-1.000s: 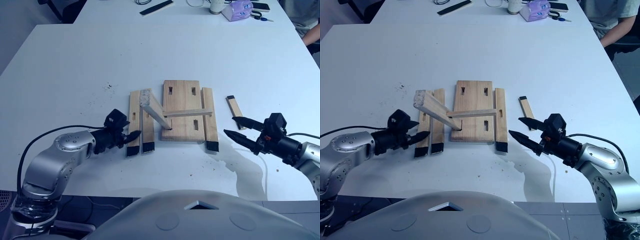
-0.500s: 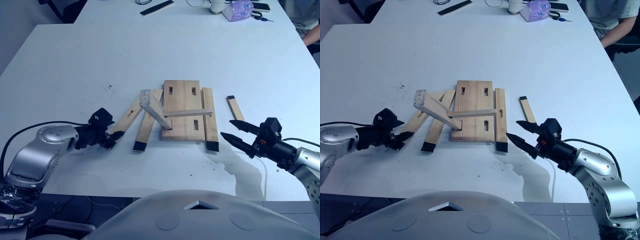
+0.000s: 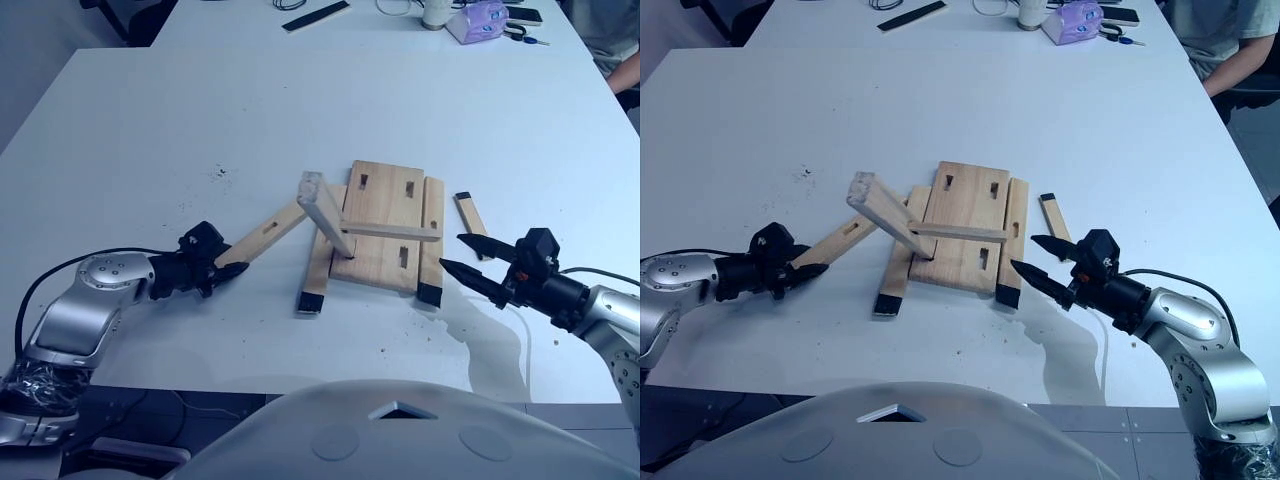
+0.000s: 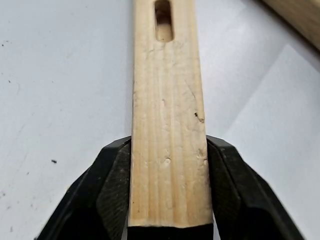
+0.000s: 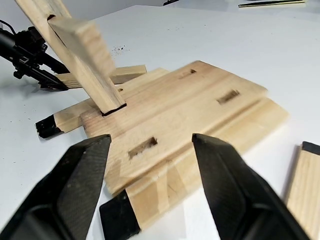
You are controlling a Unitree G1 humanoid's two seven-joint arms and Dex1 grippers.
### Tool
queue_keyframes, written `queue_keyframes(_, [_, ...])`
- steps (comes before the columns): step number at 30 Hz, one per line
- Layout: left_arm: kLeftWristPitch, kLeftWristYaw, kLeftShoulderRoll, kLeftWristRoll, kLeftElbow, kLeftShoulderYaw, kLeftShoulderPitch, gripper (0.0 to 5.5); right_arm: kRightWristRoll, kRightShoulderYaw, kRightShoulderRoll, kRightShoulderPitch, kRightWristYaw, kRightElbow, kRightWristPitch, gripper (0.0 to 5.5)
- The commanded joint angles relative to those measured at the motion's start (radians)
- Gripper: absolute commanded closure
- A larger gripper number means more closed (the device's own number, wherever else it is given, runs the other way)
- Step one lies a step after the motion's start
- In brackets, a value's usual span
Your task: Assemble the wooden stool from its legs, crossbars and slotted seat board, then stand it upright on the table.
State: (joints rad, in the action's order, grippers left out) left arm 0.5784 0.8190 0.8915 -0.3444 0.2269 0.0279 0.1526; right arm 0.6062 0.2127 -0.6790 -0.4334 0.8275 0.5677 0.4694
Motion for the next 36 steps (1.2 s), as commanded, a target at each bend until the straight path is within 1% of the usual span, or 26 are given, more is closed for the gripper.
queue_keyframes(1, [0.029, -0.009, -0.047, 0.004, -0.052, 0.013, -0.022, 3.47, -0.006, 0.015, -0.013, -0.004, 0.003, 0.001, -0.002, 2.52])
queue_keyframes(6, [0.008, -0.066, -0.116, -0.020, -0.070, -0.062, -0.083, 3.47, 0.010, 0.031, -0.017, 0.036, 0.008, -0.023, 0.002, 2.52])
queue_keyframes(8, [-0.024, -0.113, -0.167, -0.038, -0.073, -0.114, -0.151, 3.47, 0.037, 0.070, -0.014, 0.058, 0.004, -0.036, 0.004, 2.52])
queue_keyframes(11, [-0.078, -0.123, -0.246, -0.141, -0.007, -0.205, -0.249, 3.47, 0.087, 0.154, -0.039, 0.128, 0.009, -0.078, 0.016, 2.52])
queue_keyframes(13, [-0.069, -0.124, -0.281, -0.246, 0.063, -0.262, -0.321, 3.47, 0.163, 0.217, -0.069, 0.207, 0.012, -0.101, 0.050, 2.52])
queue_keyframes(15, [-0.023, -0.133, -0.300, -0.399, 0.142, -0.317, -0.396, 3.47, 0.255, 0.261, -0.098, 0.301, 0.007, -0.119, 0.091, 2.52])
queue_keyframes(17, [0.038, -0.148, -0.297, -0.603, 0.202, -0.374, -0.485, 3.47, 0.374, 0.291, -0.122, 0.409, -0.012, -0.115, 0.135, 2.52])
queue_keyframes(19, [0.082, -0.136, -0.269, -0.773, 0.254, -0.404, -0.540, 3.47, 0.480, 0.295, -0.132, 0.507, -0.040, -0.098, 0.167, 2.52])
queue_keyframes(21, [0.116, -0.096, -0.237, -0.889, 0.298, -0.401, -0.564, 3.47, 0.579, 0.272, -0.136, 0.589, -0.077, -0.069, 0.193, 2.52])
queue_keyframes(23, [0.157, -0.050, -0.207, -0.983, 0.340, -0.373, -0.571, 3.47, 0.669, 0.233, -0.138, 0.663, -0.106, -0.029, 0.215, 2.52])
queue_keyframes(25, [0.191, -0.024, -0.187, -1.038, 0.377, -0.331, -0.562, 3.47, 0.806, 0.204, -0.139, 0.728, -0.113, -0.001, 0.240, 2.21])
queue_keyframes(27, [0.204, 0.004, -0.175, -1.037, 0.397, -0.294, -0.551, 3.47, 0.899, 0.178, -0.148, 0.782, -0.116, 0.007, 0.261, 1.84])
queue_keyframes(29, [0.206, 0.025, -0.163, -1.028, 0.402, -0.275, -0.548, 3.47, 0.922, 0.142, -0.162, 0.828, -0.110, 0.003, 0.283, 1.62])
queue_keyframes(34, [0.199, 0.056, -0.149, -0.999, 0.411, -0.243, -0.538, 3.47, 0.960, 0.097, -0.165, 0.883, -0.101, 0.000, 0.299, 1.62])
queue_keyframes(36, [0.188, 0.072, -0.142, -0.945, 0.409, -0.217, -0.528, 3.47, 0.975, 0.084, -0.160, 0.902, -0.106, 0.003, 0.298, 1.62])
